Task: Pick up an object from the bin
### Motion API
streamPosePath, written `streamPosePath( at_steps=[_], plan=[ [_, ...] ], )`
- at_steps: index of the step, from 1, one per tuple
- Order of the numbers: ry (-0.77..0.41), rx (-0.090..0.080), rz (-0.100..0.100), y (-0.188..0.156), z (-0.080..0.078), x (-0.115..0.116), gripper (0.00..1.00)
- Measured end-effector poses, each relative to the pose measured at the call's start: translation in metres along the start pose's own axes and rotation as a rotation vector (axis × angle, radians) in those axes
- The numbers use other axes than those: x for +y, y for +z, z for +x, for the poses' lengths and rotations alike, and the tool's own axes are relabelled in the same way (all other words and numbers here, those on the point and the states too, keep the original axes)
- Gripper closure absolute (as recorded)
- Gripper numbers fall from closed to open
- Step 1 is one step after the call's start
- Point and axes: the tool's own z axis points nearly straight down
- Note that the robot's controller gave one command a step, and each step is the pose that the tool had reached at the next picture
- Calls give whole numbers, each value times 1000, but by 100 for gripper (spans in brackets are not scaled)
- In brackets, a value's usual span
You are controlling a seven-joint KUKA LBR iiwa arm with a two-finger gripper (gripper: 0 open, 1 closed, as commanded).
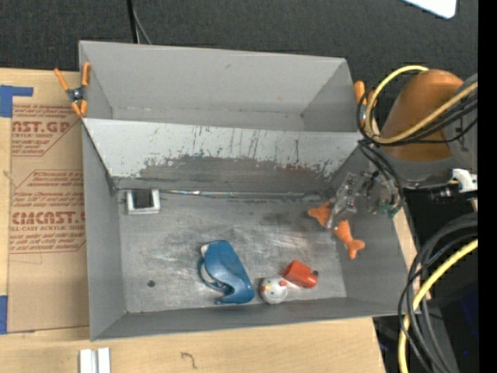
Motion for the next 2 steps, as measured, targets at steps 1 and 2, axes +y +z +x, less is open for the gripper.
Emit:
streamPosePath(
  at_steps=[1, 2],
  plan=[
    [20, -8, -1, -46, -21, 6, 100],
    [17, -7, 1, -14, -5, -4, 100]
  ],
)
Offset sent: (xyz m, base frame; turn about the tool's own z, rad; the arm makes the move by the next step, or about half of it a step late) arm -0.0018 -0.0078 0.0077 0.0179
